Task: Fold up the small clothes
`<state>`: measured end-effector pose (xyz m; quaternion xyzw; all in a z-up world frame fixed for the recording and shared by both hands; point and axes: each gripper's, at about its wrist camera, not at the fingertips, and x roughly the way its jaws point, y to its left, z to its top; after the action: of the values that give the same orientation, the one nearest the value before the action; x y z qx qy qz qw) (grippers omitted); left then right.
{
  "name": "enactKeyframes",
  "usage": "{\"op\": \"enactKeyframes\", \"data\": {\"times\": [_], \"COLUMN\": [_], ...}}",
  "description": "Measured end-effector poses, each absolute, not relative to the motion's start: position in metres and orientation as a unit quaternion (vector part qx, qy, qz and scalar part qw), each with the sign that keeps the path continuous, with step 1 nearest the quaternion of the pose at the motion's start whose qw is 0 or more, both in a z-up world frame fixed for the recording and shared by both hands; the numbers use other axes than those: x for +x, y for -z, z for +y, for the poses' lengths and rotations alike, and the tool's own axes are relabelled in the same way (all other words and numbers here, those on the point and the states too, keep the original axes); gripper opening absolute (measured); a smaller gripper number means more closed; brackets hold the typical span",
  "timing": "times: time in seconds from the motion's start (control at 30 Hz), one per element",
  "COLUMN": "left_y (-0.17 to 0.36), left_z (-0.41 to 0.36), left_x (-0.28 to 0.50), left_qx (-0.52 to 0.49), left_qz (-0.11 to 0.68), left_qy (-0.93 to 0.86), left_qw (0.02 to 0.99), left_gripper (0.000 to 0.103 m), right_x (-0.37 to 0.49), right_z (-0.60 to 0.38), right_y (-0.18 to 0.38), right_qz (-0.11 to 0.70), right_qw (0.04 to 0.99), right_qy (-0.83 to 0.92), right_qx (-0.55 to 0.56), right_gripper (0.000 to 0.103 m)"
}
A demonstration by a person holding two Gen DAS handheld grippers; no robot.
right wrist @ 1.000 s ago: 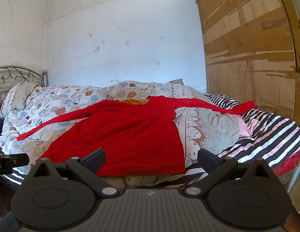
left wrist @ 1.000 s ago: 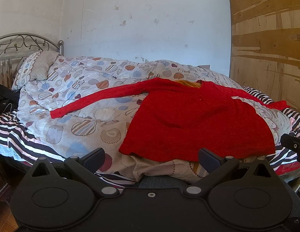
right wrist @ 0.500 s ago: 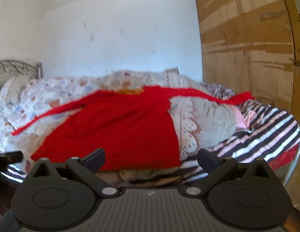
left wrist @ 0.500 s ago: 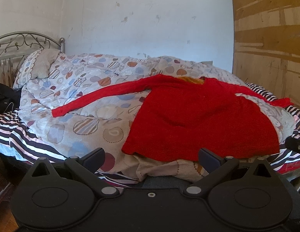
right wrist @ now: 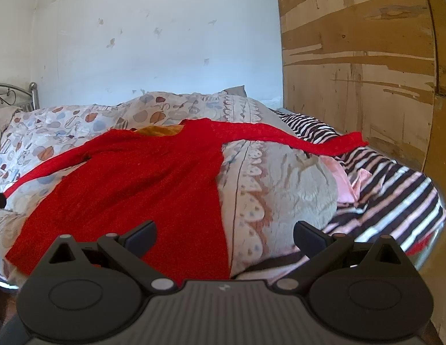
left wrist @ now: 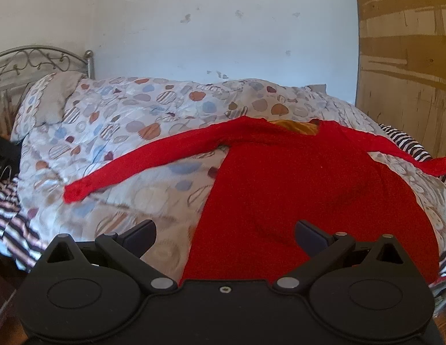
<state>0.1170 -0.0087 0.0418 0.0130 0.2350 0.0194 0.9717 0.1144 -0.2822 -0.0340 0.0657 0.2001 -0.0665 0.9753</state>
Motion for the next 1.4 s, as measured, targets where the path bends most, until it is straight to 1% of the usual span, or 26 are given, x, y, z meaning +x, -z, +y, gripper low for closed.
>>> {"op": "enactKeyframes", "data": {"times": [0.17,0.37,0.5,0.63,0.83,1.0,1.07,1.2,1.23,1.27,1.3,1.33,1.37,1.4], "left_y": [-0.048,-0.042,-0.032,-0.023,-0.009,0.009,0.015,0.025,0.026,0.027,0.028,0.029,0.029,0.028], "left_z": [-0.03,-0.062,-0.082,-0.103,-0.122,-0.123,-0.124,-0.126,-0.126,-0.126,-0.126,-0.125,-0.125,-0.124], "left_x": [0.163,0.218,0.258,0.298,0.345,0.357,0.358,0.363,0.363,0.363,0.363,0.363,0.364,0.363], "left_qx": [0.034,0.057,0.066,0.072,0.061,0.032,0.033,0.042,0.042,0.043,0.042,0.042,0.041,0.039], "left_qz": [0.243,0.248,0.253,0.252,0.238,0.221,0.227,0.242,0.243,0.243,0.243,0.244,0.244,0.245], "left_qy": [-0.005,0.024,0.04,0.054,0.063,0.052,0.055,0.058,0.058,0.058,0.058,0.059,0.06,0.062], "left_qw": [0.97,0.967,0.964,0.964,0.967,0.973,0.972,0.968,0.967,0.967,0.967,0.967,0.967,0.967], "left_gripper": [0.102,0.102,0.102,0.102,0.102,0.102,0.102,0.102,0.102,0.102,0.103,0.103,0.103,0.102], "right_x": [0.143,0.172,0.192,0.22,0.29,0.344,0.363,0.392,0.398,0.403,0.408,0.412,0.413,0.414], "right_z": [-0.304,-0.334,-0.361,-0.409,-0.508,-0.57,-0.588,-0.616,-0.623,-0.628,-0.633,-0.639,-0.645,-0.649], "right_y": [0.043,0.057,0.065,0.064,0.055,0.058,0.059,0.064,0.066,0.069,0.072,0.075,0.077,0.078], "right_qz": [0.202,0.2,0.173,0.145,0.18,0.187,0.184,0.182,0.181,0.18,0.181,0.183,0.18,0.17], "right_qw": [0.975,0.973,0.978,0.978,0.958,0.951,0.946,0.93,0.926,0.921,0.914,0.906,0.902,0.899], "right_qy": [0.076,0.099,0.097,0.082,0.084,0.148,0.179,0.218,0.226,0.237,0.25,0.262,0.268,0.278], "right_qx": [0.062,0.056,0.066,0.126,0.207,0.198,0.196,0.231,0.241,0.251,0.263,0.277,0.287,0.293], "right_gripper": [0.103,0.103,0.103,0.103,0.103,0.103,0.101,0.089,0.084,0.078,0.066,0.057,0.054,0.043]}}
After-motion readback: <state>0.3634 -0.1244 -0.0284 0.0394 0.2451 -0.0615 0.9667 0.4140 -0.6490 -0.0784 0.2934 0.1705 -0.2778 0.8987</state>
